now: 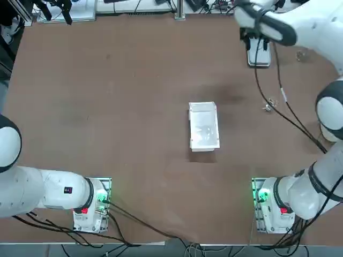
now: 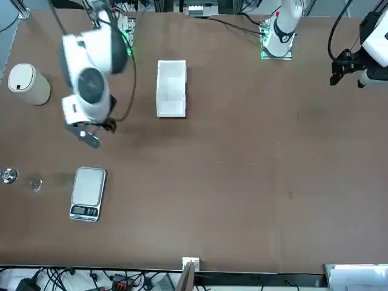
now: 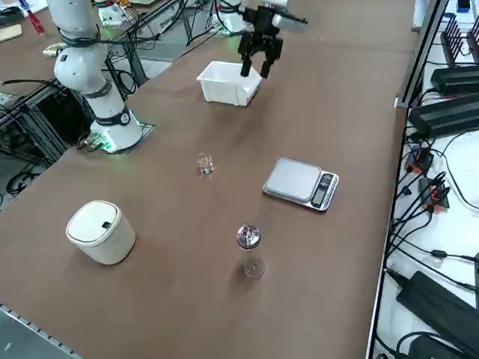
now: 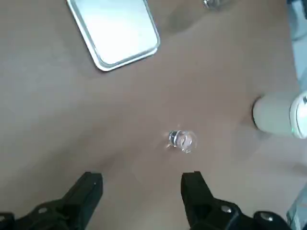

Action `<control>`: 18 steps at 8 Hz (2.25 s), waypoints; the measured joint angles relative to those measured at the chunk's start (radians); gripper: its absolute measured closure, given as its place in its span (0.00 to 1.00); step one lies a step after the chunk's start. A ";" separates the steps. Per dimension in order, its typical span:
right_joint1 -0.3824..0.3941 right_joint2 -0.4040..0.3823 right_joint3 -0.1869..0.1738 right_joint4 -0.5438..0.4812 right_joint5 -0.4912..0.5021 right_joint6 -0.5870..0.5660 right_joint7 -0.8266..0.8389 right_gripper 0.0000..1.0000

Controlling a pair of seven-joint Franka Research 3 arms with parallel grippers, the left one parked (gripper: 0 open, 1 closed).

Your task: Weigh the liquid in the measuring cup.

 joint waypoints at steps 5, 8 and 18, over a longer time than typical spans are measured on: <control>0.076 0.070 0.000 -0.172 -0.152 -0.006 0.676 0.00; 0.079 0.071 -0.005 -0.285 -0.205 0.044 1.045 0.03; 0.034 0.268 -0.025 -0.395 -0.440 0.184 1.638 0.03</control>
